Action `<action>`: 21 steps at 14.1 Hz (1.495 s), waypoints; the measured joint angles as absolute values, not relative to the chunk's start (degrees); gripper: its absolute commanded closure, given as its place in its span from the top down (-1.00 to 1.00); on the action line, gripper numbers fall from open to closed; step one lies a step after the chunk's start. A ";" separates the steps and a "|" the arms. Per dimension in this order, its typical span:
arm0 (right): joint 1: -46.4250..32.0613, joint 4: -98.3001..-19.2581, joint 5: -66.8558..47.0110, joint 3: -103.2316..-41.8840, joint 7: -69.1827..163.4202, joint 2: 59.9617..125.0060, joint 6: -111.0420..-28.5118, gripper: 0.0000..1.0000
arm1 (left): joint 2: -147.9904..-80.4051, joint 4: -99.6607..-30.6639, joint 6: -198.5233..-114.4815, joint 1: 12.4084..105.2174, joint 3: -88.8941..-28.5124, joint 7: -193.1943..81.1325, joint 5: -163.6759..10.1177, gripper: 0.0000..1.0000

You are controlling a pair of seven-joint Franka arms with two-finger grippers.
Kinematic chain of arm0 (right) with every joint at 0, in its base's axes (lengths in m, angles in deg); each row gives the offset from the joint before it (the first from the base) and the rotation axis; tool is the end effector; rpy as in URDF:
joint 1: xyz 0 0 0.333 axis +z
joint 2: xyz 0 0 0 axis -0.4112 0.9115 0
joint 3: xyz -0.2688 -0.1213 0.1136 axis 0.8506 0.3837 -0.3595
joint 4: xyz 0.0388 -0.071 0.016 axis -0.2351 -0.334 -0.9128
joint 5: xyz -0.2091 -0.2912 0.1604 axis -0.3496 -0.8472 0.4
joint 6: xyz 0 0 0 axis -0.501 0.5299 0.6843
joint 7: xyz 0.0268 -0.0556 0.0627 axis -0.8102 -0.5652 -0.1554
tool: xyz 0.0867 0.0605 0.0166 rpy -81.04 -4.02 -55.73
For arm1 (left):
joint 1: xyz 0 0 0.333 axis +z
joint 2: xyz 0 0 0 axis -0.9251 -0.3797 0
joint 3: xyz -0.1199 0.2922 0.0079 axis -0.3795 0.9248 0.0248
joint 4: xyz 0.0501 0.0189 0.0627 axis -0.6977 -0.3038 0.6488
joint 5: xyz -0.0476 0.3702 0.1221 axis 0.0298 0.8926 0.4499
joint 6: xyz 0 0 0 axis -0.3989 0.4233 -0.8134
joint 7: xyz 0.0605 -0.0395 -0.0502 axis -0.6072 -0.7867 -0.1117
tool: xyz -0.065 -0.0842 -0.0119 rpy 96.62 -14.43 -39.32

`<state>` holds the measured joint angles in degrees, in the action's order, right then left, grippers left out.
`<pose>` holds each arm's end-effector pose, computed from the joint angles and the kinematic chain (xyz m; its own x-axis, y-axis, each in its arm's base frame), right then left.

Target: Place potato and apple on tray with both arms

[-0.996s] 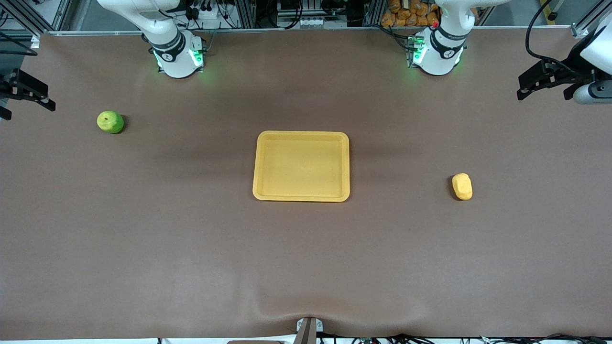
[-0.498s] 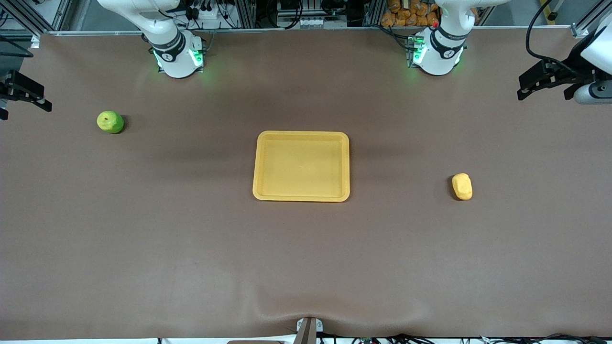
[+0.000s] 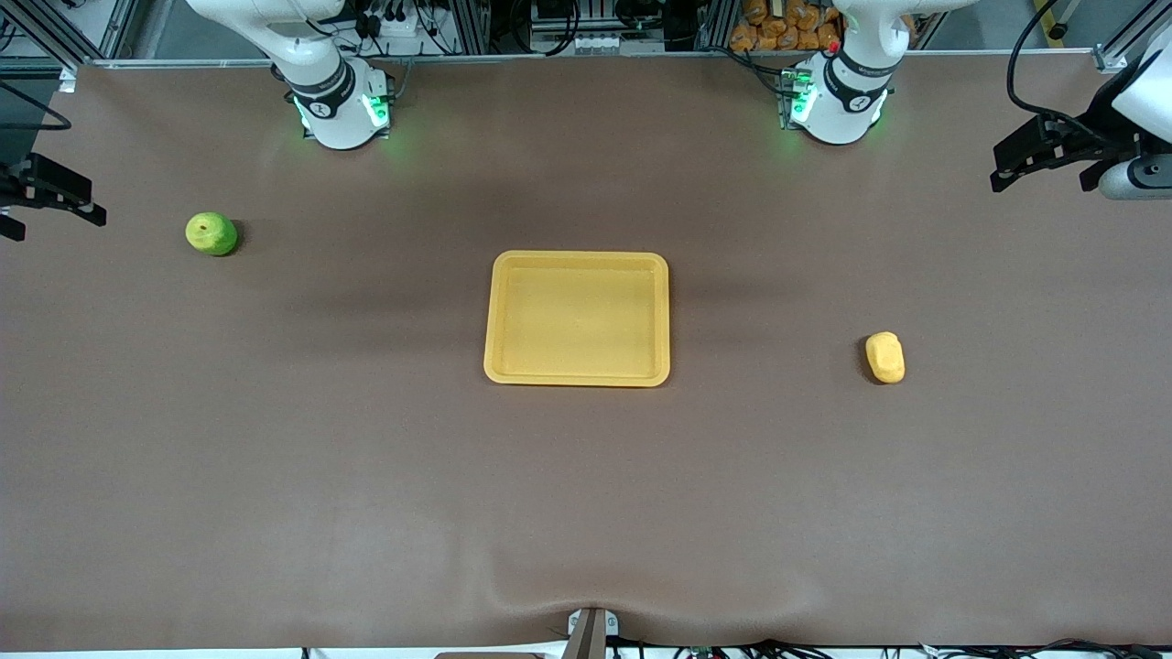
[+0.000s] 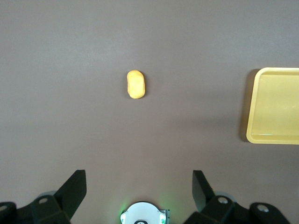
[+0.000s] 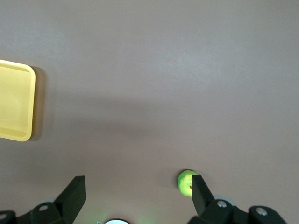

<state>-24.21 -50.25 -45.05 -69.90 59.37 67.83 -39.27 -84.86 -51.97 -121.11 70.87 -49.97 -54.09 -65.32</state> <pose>0.5340 -0.0726 0.6255 0.9846 0.1638 -0.0613 0.1606 -0.9855 -0.0548 0.5152 -0.0554 0.6758 0.9996 -0.0247 -0.0159 -0.0256 -0.9982 -0.0548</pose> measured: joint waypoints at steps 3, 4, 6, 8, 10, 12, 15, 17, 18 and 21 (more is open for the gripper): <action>-25.59 -50.24 -45.11 -69.85 59.37 69.75 -39.27 1.00 | -84.88 -52.05 -121.10 70.87 -49.97 -54.09 -65.32 1.00; -26.34 -50.24 -45.13 -69.84 59.39 70.43 -39.27 1.00 | -84.93 -52.16 -121.09 70.88 -49.96 -54.09 -65.32 1.00; -27.83 -50.23 -45.15 -69.80 59.50 72.03 -39.31 1.00 | -85.02 -52.53 -121.09 70.90 -49.96 -54.09 -65.32 1.00; -29.14 -50.23 -45.15 -69.76 59.53 73.79 -39.38 1.00 | -85.14 -53.04 -121.05 70.90 -49.96 -54.09 -65.32 1.00; -30.34 -50.23 -45.16 -69.72 59.54 75.51 -39.35 1.00 | -85.32 -53.52 -121.05 70.89 -49.96 -54.11 -65.32 1.00; -31.07 -50.26 -45.16 -69.71 59.54 76.88 -39.20 1.00 | -85.61 -53.89 -121.05 70.89 -49.96 -54.11 -65.32 1.00; -31.18 -50.88 -45.69 -69.72 59.54 77.88 -39.08 1.00 | -86.03 -54.63 -121.16 70.91 -49.96 -54.13 -65.32 1.00; -31.18 -51.35 -46.03 -69.72 59.54 78.45 -39.08 1.00 | -86.16 -55.73 -121.95 70.97 -49.95 -54.13 -65.32 1.00; -31.18 -51.45 -46.04 -69.72 59.54 78.74 -39.08 1.00 | -86.19 -56.50 -122.62 71.00 -49.93 -54.13 -65.32 1.00; -31.17 -51.98 -46.99 -69.81 59.53 79.22 -39.23 1.00 | -86.35 -58.97 -125.20 71.02 -49.88 -54.14 -65.32 1.00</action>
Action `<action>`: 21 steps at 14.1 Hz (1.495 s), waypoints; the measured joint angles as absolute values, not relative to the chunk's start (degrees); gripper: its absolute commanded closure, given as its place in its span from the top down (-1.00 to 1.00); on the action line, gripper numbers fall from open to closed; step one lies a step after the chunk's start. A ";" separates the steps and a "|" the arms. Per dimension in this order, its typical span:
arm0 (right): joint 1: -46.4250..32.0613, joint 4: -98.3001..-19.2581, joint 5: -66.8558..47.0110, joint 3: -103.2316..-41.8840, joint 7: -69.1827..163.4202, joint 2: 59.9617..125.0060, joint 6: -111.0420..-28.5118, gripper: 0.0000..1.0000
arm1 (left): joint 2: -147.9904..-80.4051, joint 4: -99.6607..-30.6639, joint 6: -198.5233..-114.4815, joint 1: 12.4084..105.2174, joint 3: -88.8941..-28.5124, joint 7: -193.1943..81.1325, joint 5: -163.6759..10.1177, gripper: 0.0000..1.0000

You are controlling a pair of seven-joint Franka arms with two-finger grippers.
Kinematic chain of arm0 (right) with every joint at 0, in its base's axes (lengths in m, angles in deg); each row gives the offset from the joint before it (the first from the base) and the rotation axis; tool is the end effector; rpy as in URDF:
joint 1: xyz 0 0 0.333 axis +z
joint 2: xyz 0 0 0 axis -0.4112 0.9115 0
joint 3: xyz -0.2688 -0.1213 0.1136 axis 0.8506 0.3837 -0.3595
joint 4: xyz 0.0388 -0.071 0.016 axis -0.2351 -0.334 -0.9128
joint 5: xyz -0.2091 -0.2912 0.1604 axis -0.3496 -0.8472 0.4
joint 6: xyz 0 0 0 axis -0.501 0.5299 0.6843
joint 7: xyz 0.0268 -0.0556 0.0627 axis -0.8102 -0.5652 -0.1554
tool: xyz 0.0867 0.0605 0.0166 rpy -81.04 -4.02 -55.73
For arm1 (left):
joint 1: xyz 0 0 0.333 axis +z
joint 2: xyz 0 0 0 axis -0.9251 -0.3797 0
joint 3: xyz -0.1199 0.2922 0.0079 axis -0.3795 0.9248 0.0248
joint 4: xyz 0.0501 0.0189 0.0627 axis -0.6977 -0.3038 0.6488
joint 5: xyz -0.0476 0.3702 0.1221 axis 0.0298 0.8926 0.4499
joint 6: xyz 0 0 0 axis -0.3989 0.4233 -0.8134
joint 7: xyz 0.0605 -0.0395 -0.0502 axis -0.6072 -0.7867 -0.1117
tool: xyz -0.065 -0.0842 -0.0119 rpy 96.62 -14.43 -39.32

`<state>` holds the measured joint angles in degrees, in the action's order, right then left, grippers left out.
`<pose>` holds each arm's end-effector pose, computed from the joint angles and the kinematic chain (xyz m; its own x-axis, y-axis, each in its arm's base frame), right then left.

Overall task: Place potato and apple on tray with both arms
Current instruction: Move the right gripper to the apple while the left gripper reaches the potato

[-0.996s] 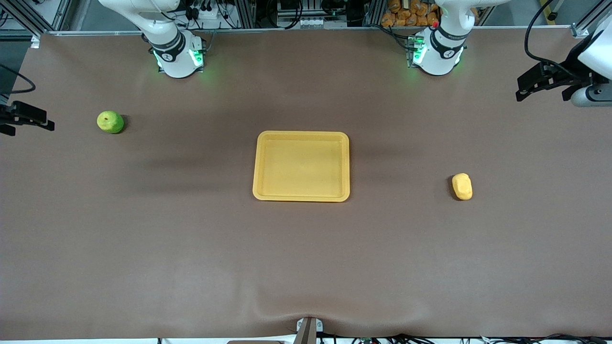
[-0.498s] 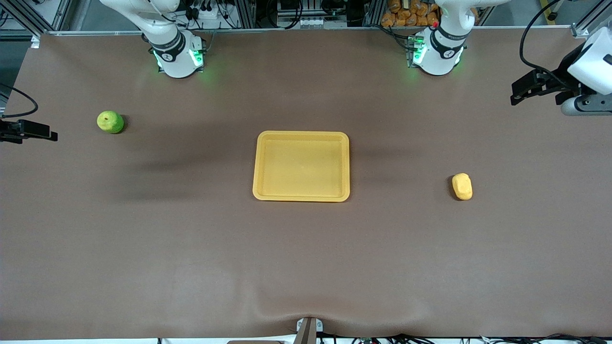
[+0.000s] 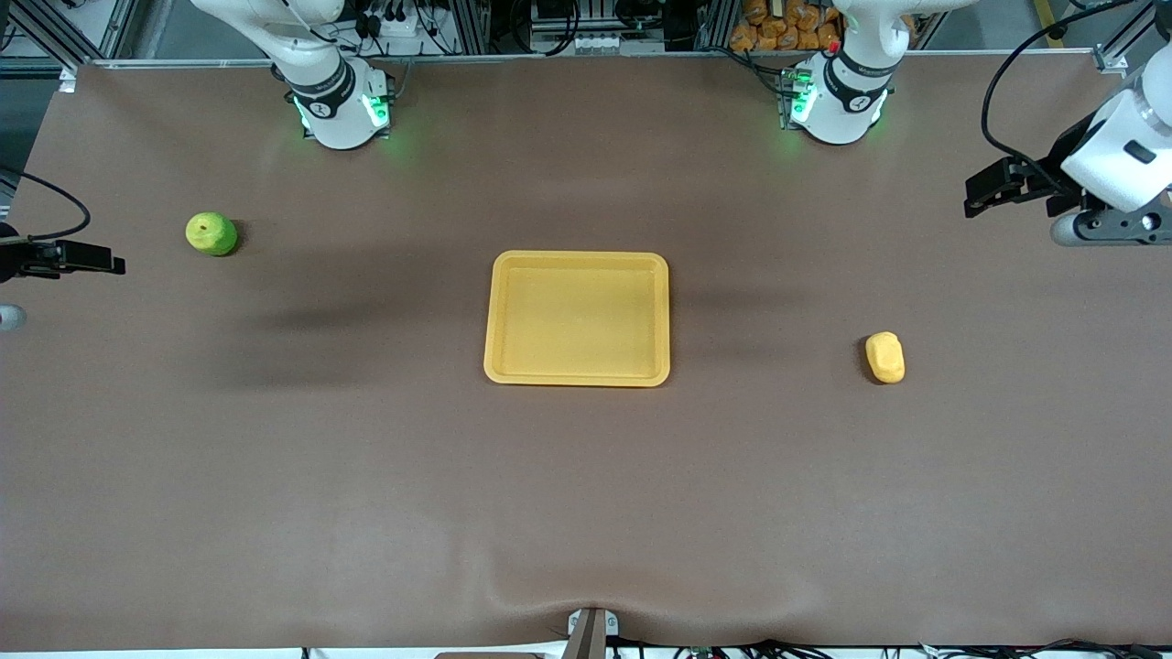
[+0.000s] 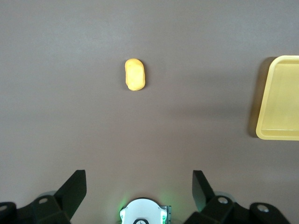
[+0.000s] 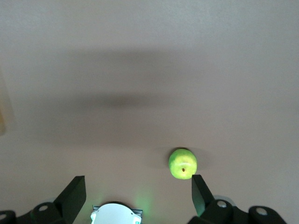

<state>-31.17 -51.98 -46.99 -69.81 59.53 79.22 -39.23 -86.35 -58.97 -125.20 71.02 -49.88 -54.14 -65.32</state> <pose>0.5632 -0.1463 0.5009 0.9551 0.0473 -0.2926 0.0302 -0.9976 -0.0628 0.5304 -0.0533 0.6118 0.9955 -0.0221 -0.0923 -0.0274 -0.9980 -0.0569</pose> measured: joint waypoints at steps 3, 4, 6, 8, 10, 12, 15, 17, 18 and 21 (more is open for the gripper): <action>-31.20 -53.98 -48.02 -69.76 59.49 79.69 -41.37 1.00 | -86.46 -62.76 -129.83 71.03 -49.85 -54.16 -65.32 1.00; -31.27 -54.89 -48.11 -69.71 59.49 79.93 -42.15 1.00 | -86.49 -64.29 -131.60 71.04 -49.84 -54.16 -65.32 1.00; -31.32 -56.38 -48.30 -69.61 59.49 80.17 -43.01 1.00 | -86.52 -67.19 -134.53 71.06 -49.82 -54.17 -65.32 1.00; -31.33 -57.45 -49.18 -69.60 59.49 80.16 -43.90 1.00 | -86.53 -70.10 -137.72 71.16 -49.79 -54.17 -65.32 1.00; -31.51 -59.34 -49.64 -69.49 59.49 80.13 -45.93 1.00 | -86.60 -73.68 -142.00 71.24 -49.78 -54.18 -65.32 1.00; -32.26 -62.07 -49.71 -69.43 59.49 80.08 -48.13 1.00 | -86.84 -78.47 -148.35 71.29 -49.75 -54.19 -65.32 1.00; -33.11 -65.37 -49.73 -69.37 59.49 79.58 -50.05 1.00 | -88.16 -85.02 -158.00 71.38 -49.73 -54.19 -65.32 1.00; -33.59 -67.81 -49.77 -69.37 59.51 78.72 -52.06 1.00 | -89.82 -87.44 -162.45 71.58 -49.70 -54.25 -65.32 1.00; -33.92 -69.30 -49.95 -69.36 59.51 78.04 -53.23 1.00 | -90.77 -88.34 -164.38 72.00 -49.69 -54.27 -65.32 1.00; -34.99 -74.54 -50.53 -69.34 59.55 75.60 -56.72 1.00 | -93.95 -90.01 -169.10 73.03 -49.61 -54.27 -65.32 1.00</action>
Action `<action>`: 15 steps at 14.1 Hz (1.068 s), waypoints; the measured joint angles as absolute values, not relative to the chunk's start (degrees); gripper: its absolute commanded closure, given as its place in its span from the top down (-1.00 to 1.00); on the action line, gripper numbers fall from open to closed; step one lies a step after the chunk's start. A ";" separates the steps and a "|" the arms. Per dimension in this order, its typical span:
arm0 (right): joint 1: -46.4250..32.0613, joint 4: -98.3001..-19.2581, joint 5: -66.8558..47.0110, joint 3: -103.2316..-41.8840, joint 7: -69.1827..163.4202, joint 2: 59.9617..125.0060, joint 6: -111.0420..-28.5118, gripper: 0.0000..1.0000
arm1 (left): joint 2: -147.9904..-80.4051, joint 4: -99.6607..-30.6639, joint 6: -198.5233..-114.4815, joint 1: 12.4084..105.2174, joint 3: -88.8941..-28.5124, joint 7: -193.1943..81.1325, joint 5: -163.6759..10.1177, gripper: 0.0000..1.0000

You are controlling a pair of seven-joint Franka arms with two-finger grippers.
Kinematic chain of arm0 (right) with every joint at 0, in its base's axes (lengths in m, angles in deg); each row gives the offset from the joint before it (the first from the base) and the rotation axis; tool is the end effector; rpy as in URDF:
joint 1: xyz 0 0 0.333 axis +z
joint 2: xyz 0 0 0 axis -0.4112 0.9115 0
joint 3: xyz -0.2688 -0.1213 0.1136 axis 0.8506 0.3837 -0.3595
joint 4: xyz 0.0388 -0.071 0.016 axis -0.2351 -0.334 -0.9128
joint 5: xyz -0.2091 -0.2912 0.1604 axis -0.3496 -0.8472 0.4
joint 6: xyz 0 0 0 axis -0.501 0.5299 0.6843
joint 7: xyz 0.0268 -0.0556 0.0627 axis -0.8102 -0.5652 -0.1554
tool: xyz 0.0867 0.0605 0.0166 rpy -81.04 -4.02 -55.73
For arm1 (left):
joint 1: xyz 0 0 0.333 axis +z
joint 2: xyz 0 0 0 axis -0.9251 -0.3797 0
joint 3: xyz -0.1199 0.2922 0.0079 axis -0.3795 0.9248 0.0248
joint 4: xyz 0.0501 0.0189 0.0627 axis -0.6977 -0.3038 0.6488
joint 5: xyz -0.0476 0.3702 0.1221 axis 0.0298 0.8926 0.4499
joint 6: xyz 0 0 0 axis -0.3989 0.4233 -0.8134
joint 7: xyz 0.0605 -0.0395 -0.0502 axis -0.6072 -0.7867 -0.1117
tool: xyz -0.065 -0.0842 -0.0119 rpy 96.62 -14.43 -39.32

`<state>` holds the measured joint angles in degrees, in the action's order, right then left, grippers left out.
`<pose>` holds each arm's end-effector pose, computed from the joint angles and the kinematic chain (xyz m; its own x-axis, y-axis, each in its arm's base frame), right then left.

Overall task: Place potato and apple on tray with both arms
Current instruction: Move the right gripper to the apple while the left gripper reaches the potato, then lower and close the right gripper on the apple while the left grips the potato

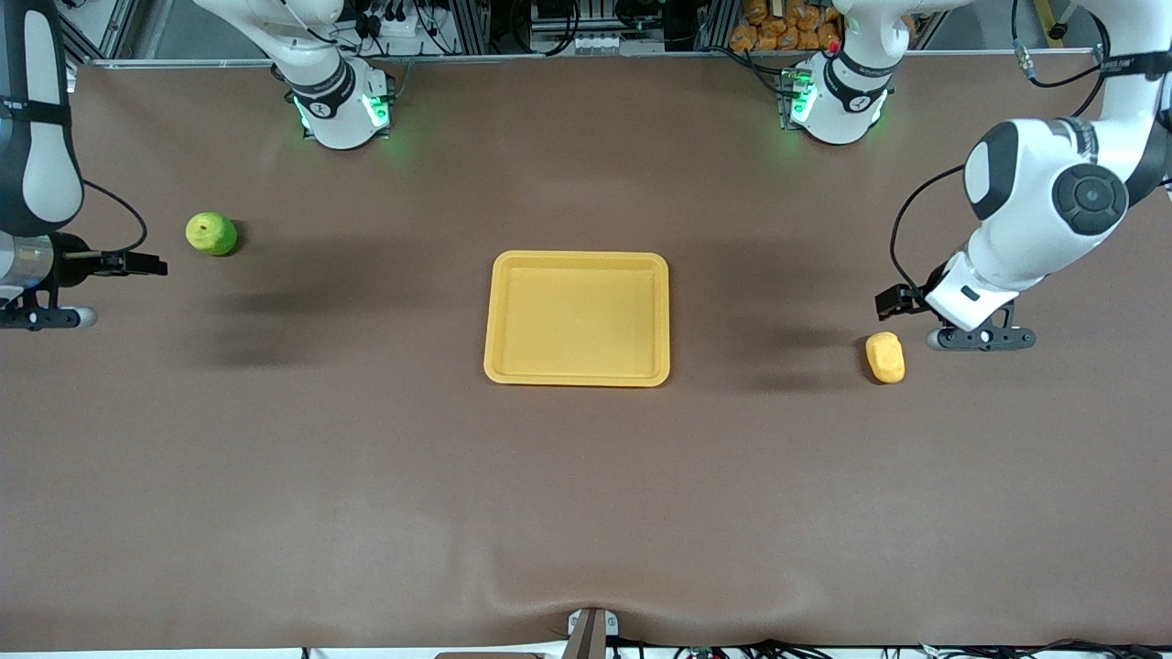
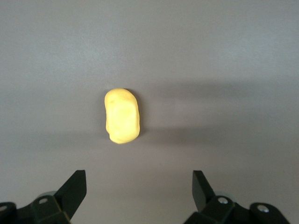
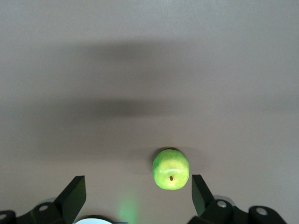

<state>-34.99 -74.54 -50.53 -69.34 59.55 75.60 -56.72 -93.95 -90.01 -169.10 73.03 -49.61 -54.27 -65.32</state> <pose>0.5066 -0.1826 0.3802 0.9440 -0.0058 -0.3300 -0.0159 -0.9995 -0.0279 0.5461 -0.0344 0.3510 0.9999 -0.0112 -0.0018 -0.0113 -0.9998 -0.0185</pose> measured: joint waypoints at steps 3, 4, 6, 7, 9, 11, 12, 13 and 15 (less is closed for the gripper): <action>-35.84 -79.90 -50.93 -69.33 59.88 73.37 -60.86 1.00 | -97.69 -90.26 -174.09 73.15 -49.49 -54.27 -65.32 1.00; -36.05 -81.36 -51.37 -69.33 60.33 72.87 -62.17 1.00 | -99.17 -90.27 -176.23 73.24 -49.35 -54.27 -65.32 1.00; -36.86 -83.29 -51.87 -69.33 61.61 72.31 -63.95 1.00 | -102.14 -90.26 -180.41 74.21 -49.17 -54.27 -65.32 1.00; -37.48 -83.89 -52.05 -69.32 62.71 72.23 -64.71 1.00 | -103.55 -90.25 -182.25 74.82 -49.10 -54.24 -65.32 1.00; -38.90 -85.31 -52.23 -69.31 65.39 72.21 -66.74 1.00 | -106.01 -90.22 -185.23 75.49 -49.07 -54.17 -65.26 1.00; -40.17 -87.10 -52.28 -69.31 66.70 72.20 -68.42 1.00 | -107.90 -90.18 -187.85 75.80 -49.05 -54.17 -65.03 1.00; -40.43 -87.94 -52.29 -69.31 67.05 72.20 -68.91 1.00 | -108.67 -90.16 -188.85 75.87 -49.05 -54.17 -64.99 1.00; -40.46 -88.63 -52.29 -69.32 67.17 72.18 -69.12 1.00 | -109.37 -90.16 -189.60 75.89 -49.04 -54.17 -64.81 1.00; -40.46 -90.13 -52.90 -69.42 67.30 72.13 -70.20 1.00 | -110.55 -90.12 -190.52 76.02 -48.94 -54.18 -63.71 1.00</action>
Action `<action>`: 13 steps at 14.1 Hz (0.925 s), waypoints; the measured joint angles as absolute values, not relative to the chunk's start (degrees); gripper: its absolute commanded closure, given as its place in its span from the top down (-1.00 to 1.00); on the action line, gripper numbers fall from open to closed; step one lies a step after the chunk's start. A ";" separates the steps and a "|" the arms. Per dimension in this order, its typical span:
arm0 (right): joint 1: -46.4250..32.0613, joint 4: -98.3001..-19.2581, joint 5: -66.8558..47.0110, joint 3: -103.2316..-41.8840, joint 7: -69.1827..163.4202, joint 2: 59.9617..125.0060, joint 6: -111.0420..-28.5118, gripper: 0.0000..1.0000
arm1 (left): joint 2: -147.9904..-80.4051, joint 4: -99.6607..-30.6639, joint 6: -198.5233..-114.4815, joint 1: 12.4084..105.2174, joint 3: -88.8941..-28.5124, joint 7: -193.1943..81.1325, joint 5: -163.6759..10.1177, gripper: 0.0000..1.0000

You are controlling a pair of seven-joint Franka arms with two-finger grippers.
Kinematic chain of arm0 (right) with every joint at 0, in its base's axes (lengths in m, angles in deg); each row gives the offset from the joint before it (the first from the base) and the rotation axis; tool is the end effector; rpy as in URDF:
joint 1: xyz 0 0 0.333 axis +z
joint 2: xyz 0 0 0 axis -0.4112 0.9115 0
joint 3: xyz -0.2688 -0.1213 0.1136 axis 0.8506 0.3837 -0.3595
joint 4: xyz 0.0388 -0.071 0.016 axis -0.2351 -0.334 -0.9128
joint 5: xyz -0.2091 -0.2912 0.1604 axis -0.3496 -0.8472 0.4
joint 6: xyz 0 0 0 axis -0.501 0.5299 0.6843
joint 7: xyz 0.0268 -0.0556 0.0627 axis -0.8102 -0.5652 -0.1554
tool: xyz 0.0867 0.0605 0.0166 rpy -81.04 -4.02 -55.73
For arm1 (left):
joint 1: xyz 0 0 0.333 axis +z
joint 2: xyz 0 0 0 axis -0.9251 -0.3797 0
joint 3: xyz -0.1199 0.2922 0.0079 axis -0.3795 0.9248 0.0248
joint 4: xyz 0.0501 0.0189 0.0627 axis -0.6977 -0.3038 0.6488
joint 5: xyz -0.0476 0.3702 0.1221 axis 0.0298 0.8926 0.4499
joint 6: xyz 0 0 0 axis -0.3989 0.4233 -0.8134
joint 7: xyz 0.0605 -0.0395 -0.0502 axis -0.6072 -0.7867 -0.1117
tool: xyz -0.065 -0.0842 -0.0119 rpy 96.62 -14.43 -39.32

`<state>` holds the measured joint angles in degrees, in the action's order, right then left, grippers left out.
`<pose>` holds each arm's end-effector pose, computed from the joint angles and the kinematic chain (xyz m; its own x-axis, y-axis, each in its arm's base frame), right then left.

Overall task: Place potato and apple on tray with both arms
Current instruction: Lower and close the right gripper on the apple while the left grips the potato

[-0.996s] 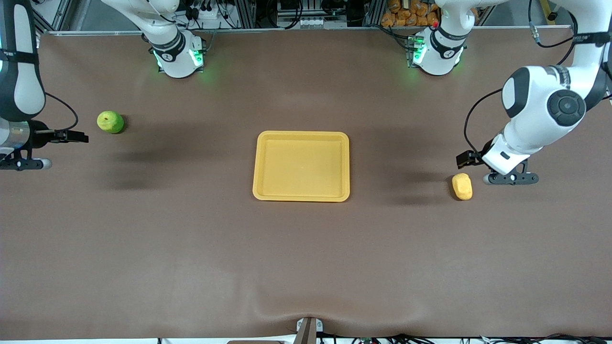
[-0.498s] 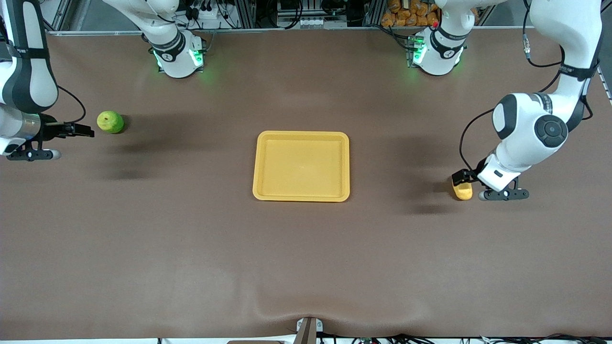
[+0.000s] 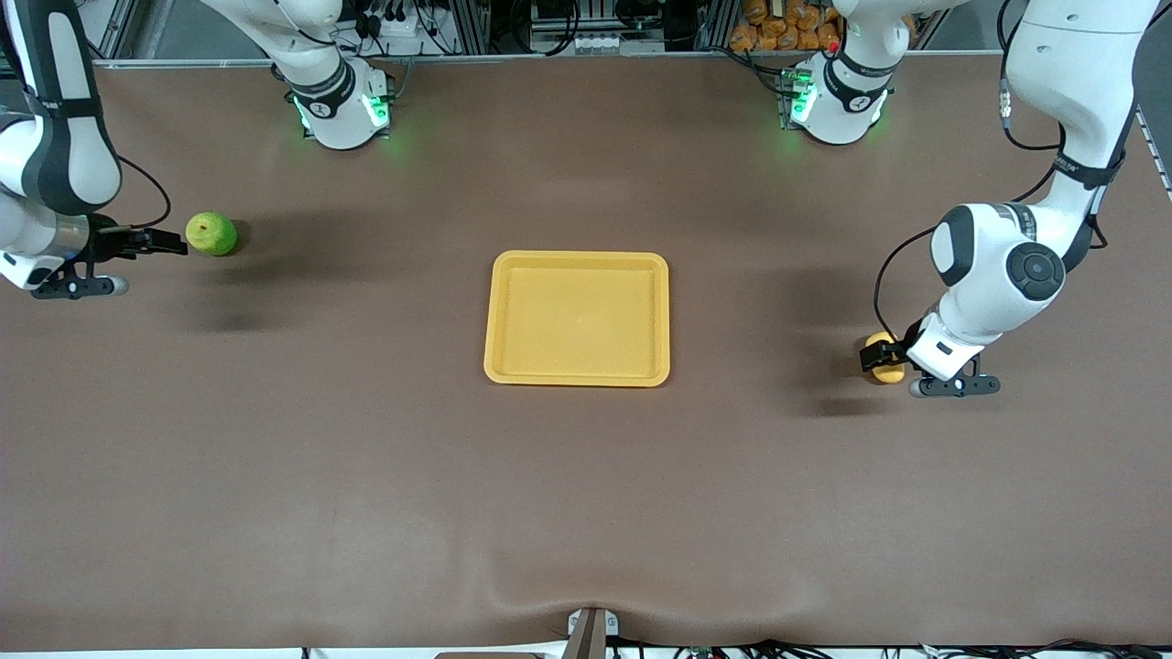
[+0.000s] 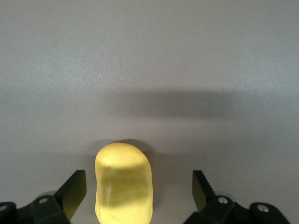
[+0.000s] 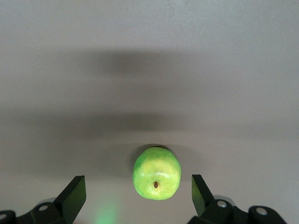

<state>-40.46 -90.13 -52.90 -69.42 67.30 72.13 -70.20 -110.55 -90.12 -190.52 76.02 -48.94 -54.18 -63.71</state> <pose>0.4404 -0.2100 0.3126 0.9479 0.0722 -0.3102 0.0589 -0.9969 -0.0521 0.5720 -0.0031 0.2232 0.9962 0.0307 0.0820 0.0290 -0.9993 0.0221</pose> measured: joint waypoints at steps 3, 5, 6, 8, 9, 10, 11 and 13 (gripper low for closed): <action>-40.64 -92.13 -54.05 -69.40 67.31 72.12 -72.18 1.00 | -111.71 -90.03 -191.35 76.71 -48.61 -54.18 -62.23 0.99; -41.20 -93.71 -54.18 -69.40 67.35 72.12 -74.08 1.00 | -112.31 -90.01 -191.73 76.84 -48.47 -54.17 -61.93 0.85; -41.45 -94.69 -54.38 -69.39 67.36 72.12 -75.37 1.00 | -112.52 -89.99 -191.89 76.86 -48.36 -54.17 -61.86 0.78; -42.06 -96.53 -55.65 -69.36 67.36 72.12 -77.22 1.00 | -112.98 -89.98 -192.08 77.04 -48.21 -54.17 -61.83 0.63; -42.43 -97.19 -56.15 -69.36 67.36 72.12 -77.69 1.00 | -113.28 -89.98 -192.46 77.06 -48.17 -54.15 -61.79 0.55; -42.81 -97.68 -56.28 -69.36 67.36 72.12 -77.86 1.00 | -113.65 -89.98 -192.78 77.06 -48.16 -54.16 -61.78 0.46; -43.14 -97.95 -56.30 -69.35 67.36 72.12 -77.87 1.00 | -113.99 -89.97 -193.01 77.06 -48.16 -54.15 -61.77 0.37; -43.97 -98.28 -56.31 -69.35 67.36 72.13 -77.93 1.00 | -114.66 -89.96 -193.56 77.06 -48.15 -54.16 -61.77 0.10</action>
